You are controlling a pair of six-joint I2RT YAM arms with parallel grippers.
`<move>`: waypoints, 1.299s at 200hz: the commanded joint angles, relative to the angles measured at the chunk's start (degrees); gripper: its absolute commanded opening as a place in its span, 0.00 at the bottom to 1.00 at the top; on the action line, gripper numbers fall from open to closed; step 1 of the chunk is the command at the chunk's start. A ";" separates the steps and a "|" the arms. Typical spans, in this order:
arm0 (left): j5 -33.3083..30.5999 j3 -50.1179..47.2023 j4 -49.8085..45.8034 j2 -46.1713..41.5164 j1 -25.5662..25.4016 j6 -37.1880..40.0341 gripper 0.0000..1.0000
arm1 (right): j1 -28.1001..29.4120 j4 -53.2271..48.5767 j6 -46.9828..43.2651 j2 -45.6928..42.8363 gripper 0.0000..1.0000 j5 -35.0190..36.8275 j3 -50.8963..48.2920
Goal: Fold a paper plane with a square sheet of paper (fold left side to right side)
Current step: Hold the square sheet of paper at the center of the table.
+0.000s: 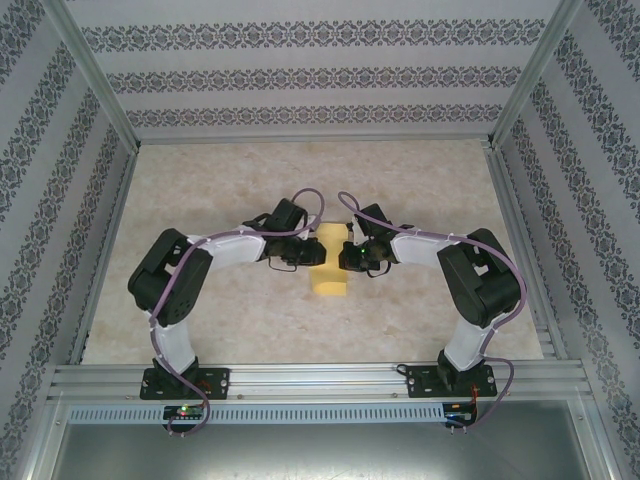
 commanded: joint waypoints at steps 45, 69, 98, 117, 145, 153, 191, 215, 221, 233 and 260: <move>-2.99 1.03 -1.42 4.16 -1.35 0.41 0.23 | 0.56 -4.08 -0.86 1.66 0.00 1.99 -1.26; -3.69 -0.53 -1.59 4.11 -1.61 0.28 0.23 | -0.23 -0.09 -0.59 -0.84 0.00 -1.63 -1.68; -4.24 -1.75 -1.21 4.20 -2.22 -0.12 0.24 | -3.04 3.89 0.23 -4.48 0.00 -5.66 -1.09; -4.71 -1.81 -1.24 4.46 -2.47 -0.10 0.24 | -4.31 6.45 0.70 -4.47 0.00 -7.69 0.16; -5.03 -1.37 -1.62 4.70 -2.66 -0.02 0.24 | -4.72 9.99 1.75 -0.96 0.00 -9.53 2.98; -5.05 -1.30 -1.75 4.73 -2.67 0.03 0.23 | -4.74 10.66 2.16 0.35 0.00 -9.64 3.84; -5.19 -0.79 -2.60 4.69 -2.84 0.48 0.24 | -4.14 12.05 3.20 7.03 0.00 -10.61 8.03; -5.25 -0.45 -2.95 4.22 -2.85 0.76 0.24 | -3.93 10.59 3.53 10.17 0.00 -9.80 9.31; -5.22 -0.37 -3.06 3.90 -2.87 0.86 0.24 | -3.88 10.09 3.73 10.85 0.00 -9.42 9.45; -5.26 -0.31 -3.30 2.97 -2.84 1.04 0.25 | -3.91 8.65 3.84 11.93 0.00 -8.48 9.78; -4.91 -0.17 -3.93 0.12 -2.84 1.56 0.29 | -3.92 6.07 3.78 13.56 0.00 -6.73 9.63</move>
